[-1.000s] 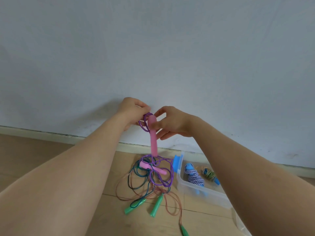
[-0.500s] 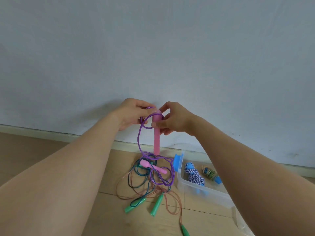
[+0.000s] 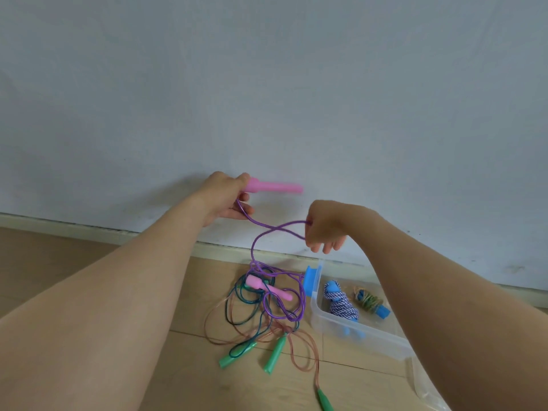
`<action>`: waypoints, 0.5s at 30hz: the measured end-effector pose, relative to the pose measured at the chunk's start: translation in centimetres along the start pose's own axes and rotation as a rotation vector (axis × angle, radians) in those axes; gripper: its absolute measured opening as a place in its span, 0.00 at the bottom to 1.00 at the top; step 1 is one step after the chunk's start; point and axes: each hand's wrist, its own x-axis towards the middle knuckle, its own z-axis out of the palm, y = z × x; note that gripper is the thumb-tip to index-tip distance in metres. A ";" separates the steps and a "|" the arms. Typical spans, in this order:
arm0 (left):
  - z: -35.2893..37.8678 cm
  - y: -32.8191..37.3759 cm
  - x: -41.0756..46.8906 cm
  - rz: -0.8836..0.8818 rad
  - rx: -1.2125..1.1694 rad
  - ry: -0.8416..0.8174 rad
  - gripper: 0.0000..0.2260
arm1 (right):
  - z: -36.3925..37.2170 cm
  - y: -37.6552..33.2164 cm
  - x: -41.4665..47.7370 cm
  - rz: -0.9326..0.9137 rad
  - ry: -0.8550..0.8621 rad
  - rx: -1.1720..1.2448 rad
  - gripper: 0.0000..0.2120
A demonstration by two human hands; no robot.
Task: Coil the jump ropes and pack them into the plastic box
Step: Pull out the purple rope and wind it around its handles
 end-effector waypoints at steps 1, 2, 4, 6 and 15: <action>0.0 0.0 0.1 -0.019 -0.039 -0.008 0.15 | 0.2 0.0 -0.3 0.033 -0.067 -0.034 0.07; 0.1 0.1 0.2 -0.034 -0.076 -0.017 0.15 | 0.4 -0.2 -0.4 0.052 -0.122 -0.048 0.08; 0.3 0.3 0.1 -0.078 -0.154 -0.063 0.14 | 0.8 -0.8 -0.4 0.045 -0.182 -0.055 0.10; 0.3 0.4 0.0 -0.128 -0.197 -0.122 0.14 | 1.1 -1.3 -0.2 0.012 -0.199 -0.059 0.11; -0.2 -0.6 -0.5 -0.215 0.067 -0.250 0.13 | 2.1 -1.8 1.4 0.035 -0.088 0.333 0.15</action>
